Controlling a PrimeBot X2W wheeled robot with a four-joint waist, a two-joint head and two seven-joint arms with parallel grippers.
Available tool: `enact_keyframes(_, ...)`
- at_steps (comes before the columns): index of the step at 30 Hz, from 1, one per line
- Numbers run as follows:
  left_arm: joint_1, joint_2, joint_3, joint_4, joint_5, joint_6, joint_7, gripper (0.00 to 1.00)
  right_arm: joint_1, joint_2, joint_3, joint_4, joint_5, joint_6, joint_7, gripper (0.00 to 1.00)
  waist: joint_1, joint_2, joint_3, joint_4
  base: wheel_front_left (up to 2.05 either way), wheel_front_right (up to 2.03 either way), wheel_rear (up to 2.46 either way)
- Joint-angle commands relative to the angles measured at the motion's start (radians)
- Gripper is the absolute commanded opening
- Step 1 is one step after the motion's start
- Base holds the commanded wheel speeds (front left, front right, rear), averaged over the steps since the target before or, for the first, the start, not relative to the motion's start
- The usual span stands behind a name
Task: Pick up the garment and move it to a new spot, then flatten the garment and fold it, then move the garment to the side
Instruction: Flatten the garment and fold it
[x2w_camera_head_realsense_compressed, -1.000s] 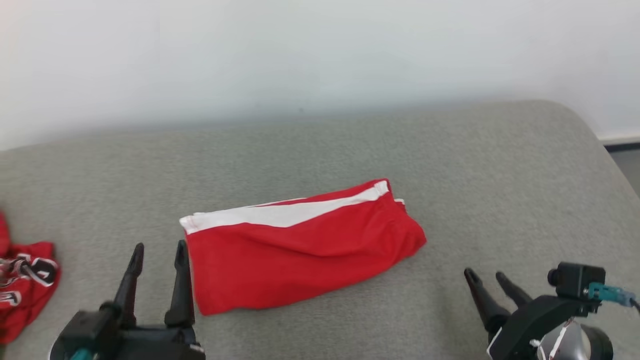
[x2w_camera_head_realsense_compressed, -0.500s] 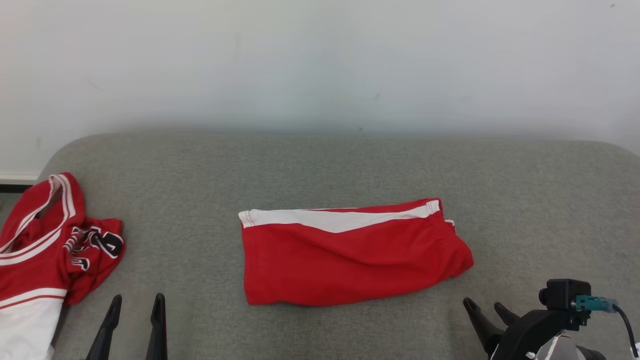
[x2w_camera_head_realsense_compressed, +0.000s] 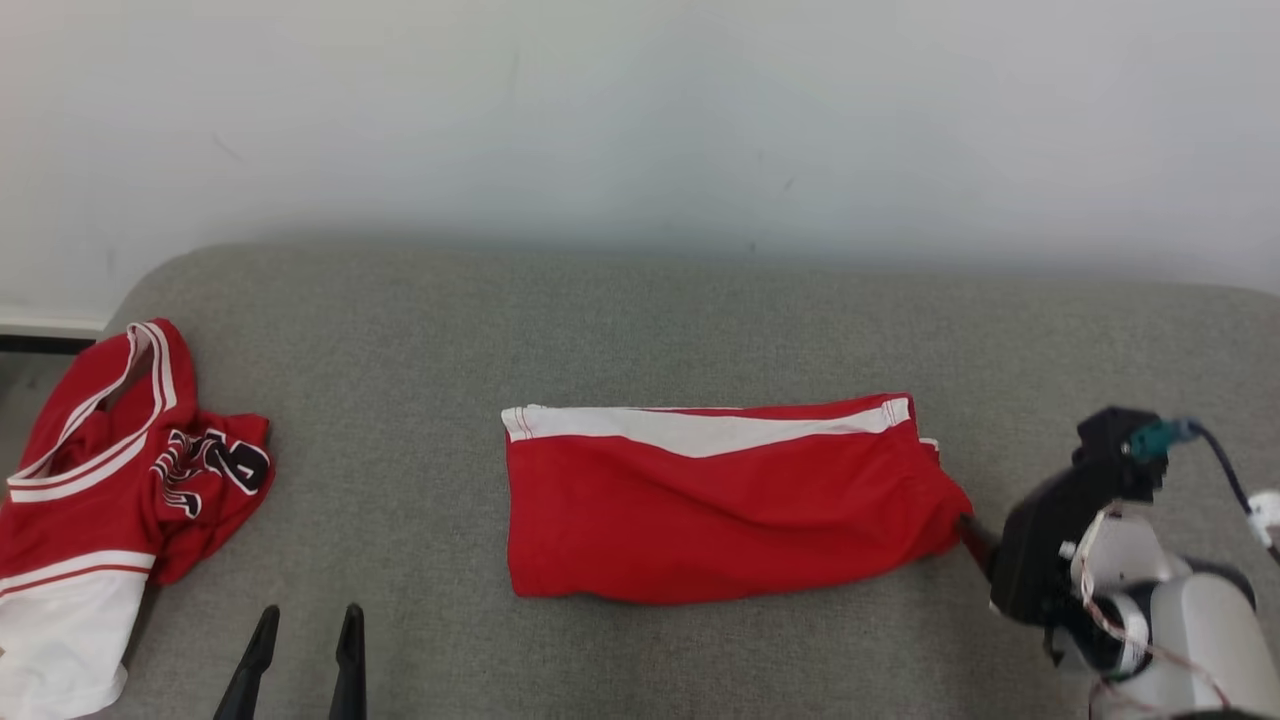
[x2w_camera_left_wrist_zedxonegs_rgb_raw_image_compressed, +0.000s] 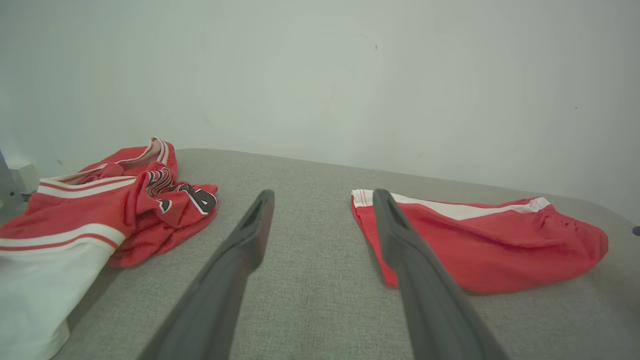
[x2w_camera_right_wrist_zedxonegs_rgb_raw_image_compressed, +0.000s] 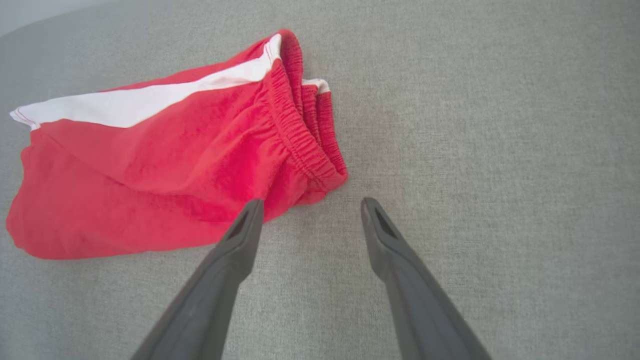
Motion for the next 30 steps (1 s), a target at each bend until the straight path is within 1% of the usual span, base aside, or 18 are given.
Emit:
enact_keyframes(1,-0.020,-0.005,-0.008,-0.001,0.004,-0.002,-0.003,1.00,-0.041,-0.001,-0.008,0.013,-0.018,-0.002,0.018,1.00,0.0000,0.0000,0.029,0.003,0.00,0.00,0.00)
enact_keyframes(7,-0.053,-0.009,-0.027,0.000,-0.001,-0.009,-0.003,1.00,-0.226,-0.001,-0.060,0.123,-0.089,-0.002,0.093,1.00,0.0000,0.0000,0.096,0.014,0.00,0.00,0.00)
enact_keyframes(13,-0.089,-0.010,-0.046,0.010,-0.005,-0.008,-0.003,1.00,-0.339,0.000,-0.109,0.244,-0.183,-0.002,0.089,1.00,0.0000,0.0000,0.145,0.035,0.00,0.00,0.00)
enact_keyframes(17,-0.103,-0.011,-0.057,0.020,-0.005,-0.010,-0.003,1.00,-0.367,-0.001,-0.126,0.311,-0.219,-0.002,0.063,1.00,0.0000,0.0000,0.160,0.045,0.00,0.00,0.00)
enact_keyframes(27,-0.108,-0.007,-0.073,0.027,-0.005,-0.005,0.003,1.00,-0.381,0.000,-0.151,0.426,-0.231,-0.002,0.015,1.00,0.0000,0.0000,0.180,0.049,0.00,0.00,0.00)
enact_keyframes(30,-0.119,-0.006,-0.077,0.026,-0.005,-0.003,0.004,1.00,-0.385,0.000,-0.150,0.469,-0.214,-0.002,0.007,1.00,0.0000,0.0000,0.190,0.050,0.00,0.00,0.00)
